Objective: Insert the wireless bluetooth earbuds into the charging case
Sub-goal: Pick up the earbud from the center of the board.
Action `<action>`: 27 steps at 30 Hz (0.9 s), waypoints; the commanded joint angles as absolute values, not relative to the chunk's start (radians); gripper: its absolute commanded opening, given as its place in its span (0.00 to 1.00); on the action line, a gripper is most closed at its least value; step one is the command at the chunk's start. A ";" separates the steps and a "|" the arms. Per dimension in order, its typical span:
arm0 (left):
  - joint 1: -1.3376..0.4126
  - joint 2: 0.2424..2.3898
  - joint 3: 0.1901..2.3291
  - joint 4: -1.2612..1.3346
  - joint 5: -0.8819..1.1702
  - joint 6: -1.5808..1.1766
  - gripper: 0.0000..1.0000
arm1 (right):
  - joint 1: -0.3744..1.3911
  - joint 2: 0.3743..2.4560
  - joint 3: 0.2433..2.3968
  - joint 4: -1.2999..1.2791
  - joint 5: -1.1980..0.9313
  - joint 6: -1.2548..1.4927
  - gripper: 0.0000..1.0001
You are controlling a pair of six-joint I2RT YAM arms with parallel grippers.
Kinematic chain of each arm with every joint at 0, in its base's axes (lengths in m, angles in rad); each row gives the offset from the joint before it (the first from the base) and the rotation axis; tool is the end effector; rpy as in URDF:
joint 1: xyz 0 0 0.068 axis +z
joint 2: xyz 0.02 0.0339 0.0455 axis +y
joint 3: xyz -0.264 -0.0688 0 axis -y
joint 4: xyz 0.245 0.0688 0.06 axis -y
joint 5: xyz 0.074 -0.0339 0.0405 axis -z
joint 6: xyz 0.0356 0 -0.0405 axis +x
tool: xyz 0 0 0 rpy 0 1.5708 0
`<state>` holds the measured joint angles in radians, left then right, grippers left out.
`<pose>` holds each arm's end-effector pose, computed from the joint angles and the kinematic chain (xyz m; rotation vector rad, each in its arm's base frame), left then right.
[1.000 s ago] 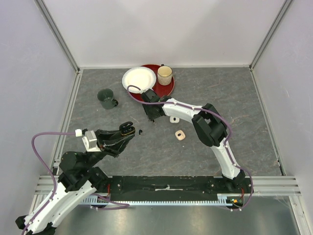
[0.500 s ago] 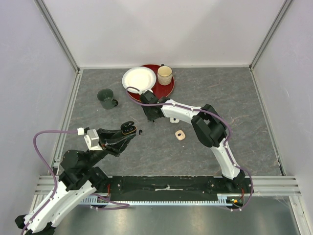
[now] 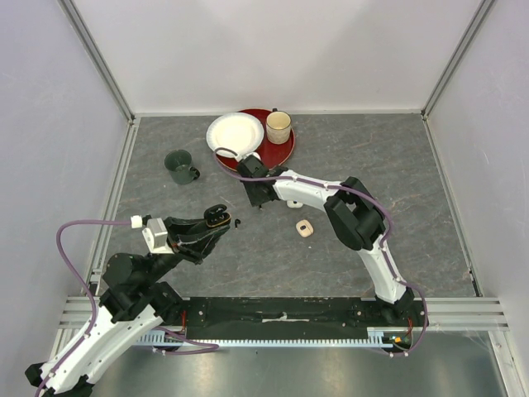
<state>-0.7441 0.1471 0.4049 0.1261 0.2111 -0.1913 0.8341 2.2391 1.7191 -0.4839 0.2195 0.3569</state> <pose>0.0548 -0.0606 0.3134 0.5233 1.1346 -0.9417 0.3312 0.3536 0.1593 -0.5225 2.4942 0.1838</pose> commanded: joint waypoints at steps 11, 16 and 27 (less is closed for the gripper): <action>-0.749 0.132 0.433 0.133 0.196 -0.196 0.02 | 0.856 2.054 1.428 -0.502 0.209 0.449 0.20; -0.747 0.129 0.426 0.135 0.195 -0.210 0.02 | 0.882 1.970 1.316 -0.486 0.225 0.512 0.19; -0.749 0.135 0.419 0.141 0.192 -0.213 0.02 | 0.940 1.944 1.253 -0.485 0.296 0.611 0.32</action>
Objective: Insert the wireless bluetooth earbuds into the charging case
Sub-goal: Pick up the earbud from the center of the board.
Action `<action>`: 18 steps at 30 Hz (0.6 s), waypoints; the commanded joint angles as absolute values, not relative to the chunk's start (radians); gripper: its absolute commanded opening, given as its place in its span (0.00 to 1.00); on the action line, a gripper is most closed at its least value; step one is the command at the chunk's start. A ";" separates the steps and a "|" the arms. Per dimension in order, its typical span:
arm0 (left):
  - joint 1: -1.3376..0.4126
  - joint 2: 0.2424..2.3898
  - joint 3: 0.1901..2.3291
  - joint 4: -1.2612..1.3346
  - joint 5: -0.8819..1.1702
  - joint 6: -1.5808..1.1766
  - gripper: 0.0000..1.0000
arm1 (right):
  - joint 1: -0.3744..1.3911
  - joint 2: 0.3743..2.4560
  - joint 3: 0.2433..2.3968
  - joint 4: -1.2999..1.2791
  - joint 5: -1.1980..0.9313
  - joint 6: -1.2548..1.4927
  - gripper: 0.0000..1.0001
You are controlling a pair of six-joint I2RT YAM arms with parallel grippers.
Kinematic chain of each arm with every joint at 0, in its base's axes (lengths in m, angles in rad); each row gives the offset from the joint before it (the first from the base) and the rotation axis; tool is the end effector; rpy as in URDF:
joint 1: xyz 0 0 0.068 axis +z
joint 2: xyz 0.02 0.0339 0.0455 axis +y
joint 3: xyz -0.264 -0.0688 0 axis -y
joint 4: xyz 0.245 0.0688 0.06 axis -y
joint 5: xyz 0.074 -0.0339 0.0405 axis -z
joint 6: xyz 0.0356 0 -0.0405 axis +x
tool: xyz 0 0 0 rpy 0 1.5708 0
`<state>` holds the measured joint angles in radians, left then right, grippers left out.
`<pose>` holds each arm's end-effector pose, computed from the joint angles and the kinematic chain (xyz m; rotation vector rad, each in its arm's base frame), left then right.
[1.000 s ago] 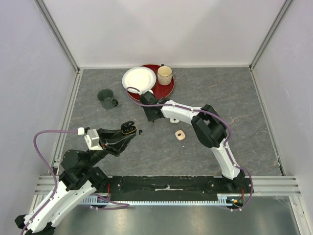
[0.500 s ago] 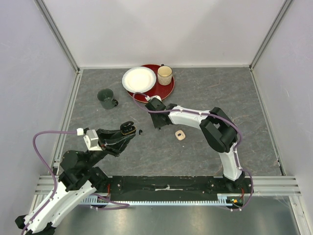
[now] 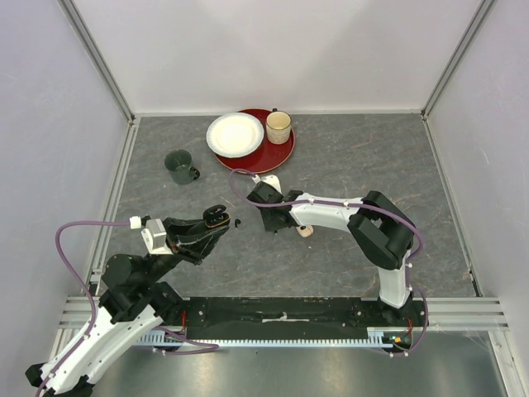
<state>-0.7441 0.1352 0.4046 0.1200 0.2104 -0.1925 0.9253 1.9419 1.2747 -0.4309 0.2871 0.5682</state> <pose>0.0533 -0.0592 0.3134 0.5208 1.1296 -0.9428 0.2454 0.3091 0.1588 -0.3727 2.5750 0.1496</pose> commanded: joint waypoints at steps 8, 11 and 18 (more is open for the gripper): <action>-0.749 0.126 0.411 0.138 0.178 -0.213 0.02 | 0.946 1.944 1.266 -0.505 0.318 0.603 0.38; -0.747 0.127 0.411 0.138 0.181 -0.215 0.02 | 0.953 1.944 1.267 -0.508 0.318 0.603 0.38; -0.749 0.126 0.413 0.132 0.181 -0.216 0.02 | 0.962 1.954 1.273 -0.511 0.310 0.600 0.34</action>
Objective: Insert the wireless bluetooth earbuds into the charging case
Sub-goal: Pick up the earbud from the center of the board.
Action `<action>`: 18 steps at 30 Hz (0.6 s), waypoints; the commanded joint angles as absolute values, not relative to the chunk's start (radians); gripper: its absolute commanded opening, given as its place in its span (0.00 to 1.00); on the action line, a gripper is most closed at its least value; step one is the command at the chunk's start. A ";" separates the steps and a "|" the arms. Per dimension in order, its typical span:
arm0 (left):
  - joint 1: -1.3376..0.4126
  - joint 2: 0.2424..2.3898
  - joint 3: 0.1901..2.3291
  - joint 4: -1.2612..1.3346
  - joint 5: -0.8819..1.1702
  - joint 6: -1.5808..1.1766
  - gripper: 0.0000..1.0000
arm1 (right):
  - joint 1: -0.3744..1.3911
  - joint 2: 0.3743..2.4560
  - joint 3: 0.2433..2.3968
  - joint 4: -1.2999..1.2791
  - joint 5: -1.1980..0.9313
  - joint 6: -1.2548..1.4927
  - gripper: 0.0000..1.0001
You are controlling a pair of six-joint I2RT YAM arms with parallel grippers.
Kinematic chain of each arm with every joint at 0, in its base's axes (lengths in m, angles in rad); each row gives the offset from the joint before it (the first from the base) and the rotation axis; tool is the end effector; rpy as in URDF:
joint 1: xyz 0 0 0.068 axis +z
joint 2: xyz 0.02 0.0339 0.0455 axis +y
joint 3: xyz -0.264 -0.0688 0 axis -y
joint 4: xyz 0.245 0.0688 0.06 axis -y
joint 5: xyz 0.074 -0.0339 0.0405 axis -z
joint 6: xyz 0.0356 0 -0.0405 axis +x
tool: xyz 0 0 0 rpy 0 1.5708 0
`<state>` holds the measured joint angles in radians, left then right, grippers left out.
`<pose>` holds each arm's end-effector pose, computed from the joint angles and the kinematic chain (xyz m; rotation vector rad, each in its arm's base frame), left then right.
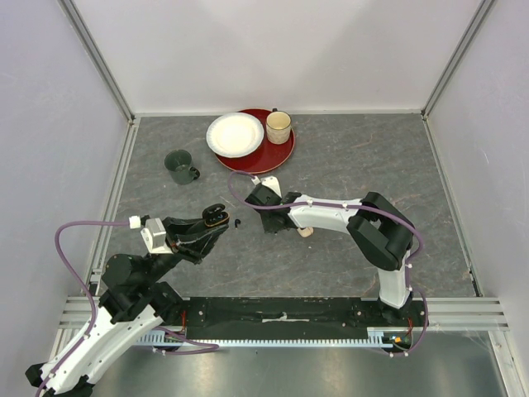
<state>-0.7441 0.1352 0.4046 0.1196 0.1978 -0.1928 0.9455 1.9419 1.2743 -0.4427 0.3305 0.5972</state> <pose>0.0537 -0.0589 0.3134 0.5094 1.1331 -0.9359 0.2395 0.3120 0.1585 -0.3483 2.5624 0.1133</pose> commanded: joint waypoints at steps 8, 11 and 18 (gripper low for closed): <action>-0.749 0.126 0.413 0.132 0.176 -0.222 0.02 | 0.963 1.967 1.279 -0.512 0.310 0.589 0.33; -0.749 0.129 0.413 0.132 0.178 -0.222 0.02 | 0.963 1.974 1.282 -0.514 0.314 0.592 0.34; -0.749 0.135 0.414 0.132 0.179 -0.225 0.02 | 0.962 1.980 1.293 -0.514 0.318 0.615 0.43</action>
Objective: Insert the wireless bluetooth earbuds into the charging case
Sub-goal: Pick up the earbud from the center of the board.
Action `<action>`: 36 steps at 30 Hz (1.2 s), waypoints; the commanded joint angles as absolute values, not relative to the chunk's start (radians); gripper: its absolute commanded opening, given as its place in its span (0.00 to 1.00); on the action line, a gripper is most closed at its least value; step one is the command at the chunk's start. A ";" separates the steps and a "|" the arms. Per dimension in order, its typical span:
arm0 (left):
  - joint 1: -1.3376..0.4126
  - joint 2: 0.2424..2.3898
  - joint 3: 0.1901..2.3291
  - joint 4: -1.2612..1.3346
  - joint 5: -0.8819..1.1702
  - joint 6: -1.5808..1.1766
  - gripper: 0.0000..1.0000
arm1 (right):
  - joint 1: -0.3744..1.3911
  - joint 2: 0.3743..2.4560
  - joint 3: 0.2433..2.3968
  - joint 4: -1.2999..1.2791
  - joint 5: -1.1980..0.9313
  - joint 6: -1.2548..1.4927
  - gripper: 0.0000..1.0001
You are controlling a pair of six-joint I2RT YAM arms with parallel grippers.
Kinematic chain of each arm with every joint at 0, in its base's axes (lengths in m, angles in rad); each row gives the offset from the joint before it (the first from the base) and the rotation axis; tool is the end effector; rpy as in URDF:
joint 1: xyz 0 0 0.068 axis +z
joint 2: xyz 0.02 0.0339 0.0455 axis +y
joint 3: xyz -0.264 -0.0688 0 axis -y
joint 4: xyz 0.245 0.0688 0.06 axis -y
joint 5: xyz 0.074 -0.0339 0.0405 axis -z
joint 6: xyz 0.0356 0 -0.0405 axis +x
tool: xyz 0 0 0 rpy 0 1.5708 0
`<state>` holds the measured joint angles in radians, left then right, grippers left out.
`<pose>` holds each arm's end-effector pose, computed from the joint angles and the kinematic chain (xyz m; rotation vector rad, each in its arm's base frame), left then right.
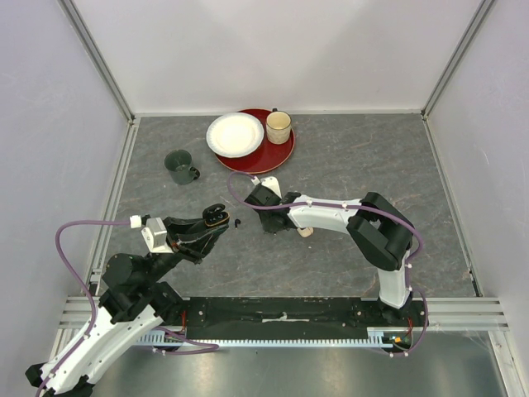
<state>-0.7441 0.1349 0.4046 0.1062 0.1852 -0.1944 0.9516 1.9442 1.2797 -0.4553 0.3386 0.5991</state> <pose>0.0544 -0.0590 0.3121 0.5005 1.1499 -0.9288 0.2378 0.3132 0.1586 -0.3536 2.5637 0.0995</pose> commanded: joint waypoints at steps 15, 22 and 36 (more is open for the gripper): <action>-0.749 0.130 0.407 0.129 0.175 -0.233 0.02 | 0.953 1.999 1.287 -0.506 0.293 0.647 0.35; -0.749 0.124 0.402 0.124 0.173 -0.238 0.02 | 0.942 1.997 1.270 -0.492 0.272 0.650 0.28; -0.749 0.137 0.403 0.135 0.143 -0.238 0.02 | 0.950 1.671 1.143 -0.332 0.425 0.634 0.14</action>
<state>-0.7441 0.1326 0.4019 0.1047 0.1783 -0.2119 0.9451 1.8736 1.2011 -0.4122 0.3202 0.6346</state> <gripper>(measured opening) 0.343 0.264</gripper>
